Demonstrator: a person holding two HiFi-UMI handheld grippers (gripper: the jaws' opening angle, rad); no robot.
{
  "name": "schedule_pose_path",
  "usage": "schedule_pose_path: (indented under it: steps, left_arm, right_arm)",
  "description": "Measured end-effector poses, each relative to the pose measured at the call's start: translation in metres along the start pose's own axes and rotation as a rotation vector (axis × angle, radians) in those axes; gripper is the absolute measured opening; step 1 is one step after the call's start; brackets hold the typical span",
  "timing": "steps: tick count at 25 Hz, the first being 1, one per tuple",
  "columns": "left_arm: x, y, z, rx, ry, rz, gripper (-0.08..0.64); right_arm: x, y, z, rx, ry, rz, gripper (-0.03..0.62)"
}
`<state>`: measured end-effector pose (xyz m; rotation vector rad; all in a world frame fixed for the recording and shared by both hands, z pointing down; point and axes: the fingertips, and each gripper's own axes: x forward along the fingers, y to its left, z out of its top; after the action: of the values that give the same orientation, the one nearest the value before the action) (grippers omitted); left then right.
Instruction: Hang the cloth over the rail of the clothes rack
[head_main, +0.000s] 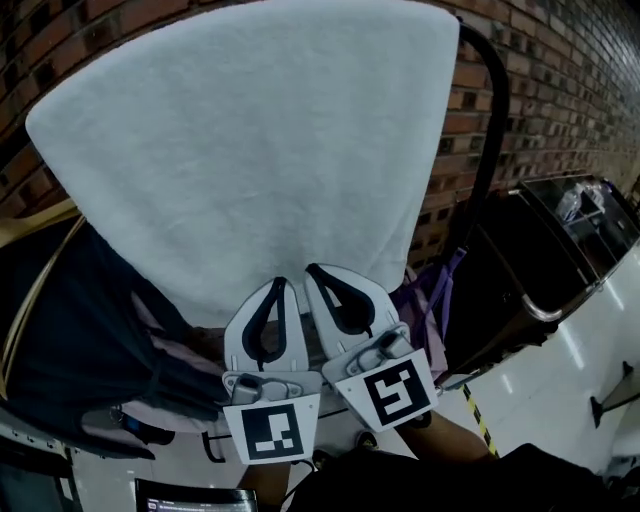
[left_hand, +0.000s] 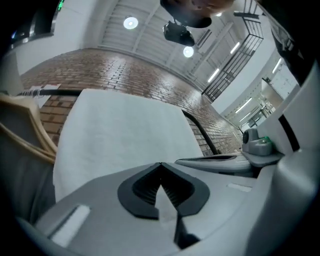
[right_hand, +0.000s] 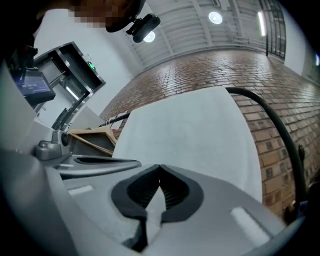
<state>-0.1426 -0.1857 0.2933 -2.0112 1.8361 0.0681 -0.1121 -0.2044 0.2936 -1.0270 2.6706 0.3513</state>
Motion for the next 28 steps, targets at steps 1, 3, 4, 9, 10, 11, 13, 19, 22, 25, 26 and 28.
schedule_pose_path:
  steps: [1, 3, 4, 9, 10, 11, 13, 19, 22, 25, 26, 28]
  left_arm:
    - [-0.001, -0.001, -0.008, -0.011, 0.014, 0.001, 0.006]
    - [-0.003, -0.005, -0.019, -0.008, 0.036, 0.002, 0.006]
    - [-0.003, -0.007, -0.024, -0.005, 0.049, 0.000, 0.006]
    - [-0.001, -0.010, -0.042, -0.034, 0.080, 0.008, 0.006]
    - [0.000, -0.010, -0.042, -0.037, 0.073, 0.011, 0.006]
    - [0.001, -0.012, -0.042, -0.039, 0.068, 0.012, 0.006]
    - [0.000, -0.015, -0.042, -0.032, 0.071, 0.009, 0.006]
    - [0.004, -0.017, -0.045, -0.024, 0.074, -0.004, 0.006]
    - [0.006, -0.017, -0.047, -0.025, 0.088, -0.004, 0.006]
    - [0.010, -0.015, -0.047, -0.033, 0.085, 0.003, 0.006]
    - [0.011, -0.015, -0.047, -0.036, 0.084, 0.005, 0.006]
    - [0.013, -0.013, -0.048, -0.040, 0.082, 0.009, 0.006]
  right_arm:
    - [-0.002, 0.001, -0.009, 0.006, 0.020, 0.001, 0.004]
    - [-0.005, 0.001, -0.024, 0.022, 0.057, 0.002, 0.003]
    - [-0.007, 0.000, -0.029, 0.026, 0.069, 0.000, 0.005]
    - [-0.014, -0.008, -0.045, -0.007, 0.084, -0.028, 0.005]
    - [-0.014, -0.008, -0.047, -0.004, 0.085, -0.025, 0.005]
    - [-0.015, -0.007, -0.049, -0.003, 0.087, -0.022, 0.003]
    - [-0.018, -0.004, -0.054, 0.002, 0.100, -0.023, 0.003]
    - [-0.017, -0.010, -0.054, 0.003, 0.097, -0.037, 0.003]
    - [-0.015, -0.011, -0.053, -0.003, 0.093, -0.031, 0.004]
    - [-0.012, -0.012, -0.053, 0.008, 0.090, -0.026, 0.004]
    - [-0.011, -0.013, -0.053, 0.008, 0.091, -0.024, 0.003]
    - [-0.008, -0.014, -0.055, 0.012, 0.089, -0.019, 0.003]
